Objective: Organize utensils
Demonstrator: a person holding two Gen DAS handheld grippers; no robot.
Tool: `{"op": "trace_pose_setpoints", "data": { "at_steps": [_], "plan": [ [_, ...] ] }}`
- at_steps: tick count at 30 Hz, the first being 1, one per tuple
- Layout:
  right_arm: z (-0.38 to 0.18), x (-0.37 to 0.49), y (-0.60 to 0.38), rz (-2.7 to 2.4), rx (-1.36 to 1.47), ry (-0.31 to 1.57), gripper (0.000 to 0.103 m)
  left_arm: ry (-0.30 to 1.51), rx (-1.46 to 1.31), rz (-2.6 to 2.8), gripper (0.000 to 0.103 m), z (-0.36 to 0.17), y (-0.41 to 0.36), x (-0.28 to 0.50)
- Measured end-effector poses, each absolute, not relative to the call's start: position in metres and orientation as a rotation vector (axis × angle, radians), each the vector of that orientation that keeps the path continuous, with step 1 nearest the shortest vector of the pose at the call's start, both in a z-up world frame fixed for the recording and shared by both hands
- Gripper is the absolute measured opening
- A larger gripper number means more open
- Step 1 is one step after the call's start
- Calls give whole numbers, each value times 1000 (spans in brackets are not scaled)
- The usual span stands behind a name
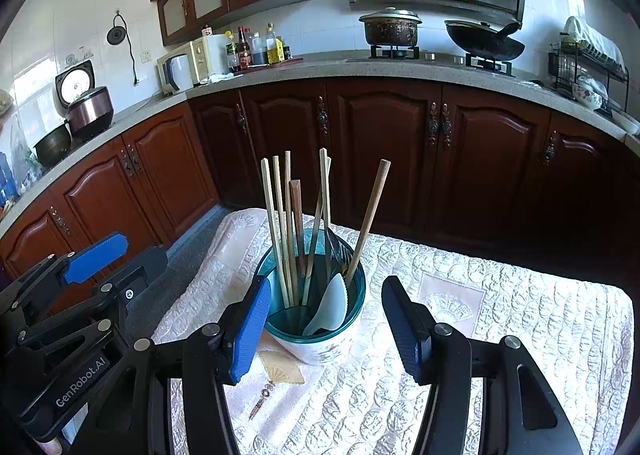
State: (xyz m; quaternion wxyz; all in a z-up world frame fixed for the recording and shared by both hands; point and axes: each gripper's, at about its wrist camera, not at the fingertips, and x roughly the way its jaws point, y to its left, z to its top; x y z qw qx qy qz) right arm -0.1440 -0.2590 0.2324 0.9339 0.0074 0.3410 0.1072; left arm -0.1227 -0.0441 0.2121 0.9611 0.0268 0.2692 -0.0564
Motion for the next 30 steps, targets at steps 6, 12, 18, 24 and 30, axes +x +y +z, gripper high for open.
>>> {"op": "trace_pose_setpoints", "data": {
  "at_steps": [6, 12, 18, 24, 30],
  "plan": [
    [232, -143, -257, 220, 14, 700, 56, 547, 52, -114, 46, 210, -43, -121],
    [230, -141, -258, 219, 16, 702, 56, 549, 56, -116, 46, 209, -42, -120],
    [229, -141, -258, 219, 16, 702, 56, 550, 53, -117, 46, 208, -43, -120],
    [228, -140, -257, 221, 15, 702, 56, 551, 55, -117, 46, 207, -42, -120],
    [226, -143, -257, 224, 14, 706, 56, 549, 56, -118, 46, 208, -43, -120]
  ]
}}
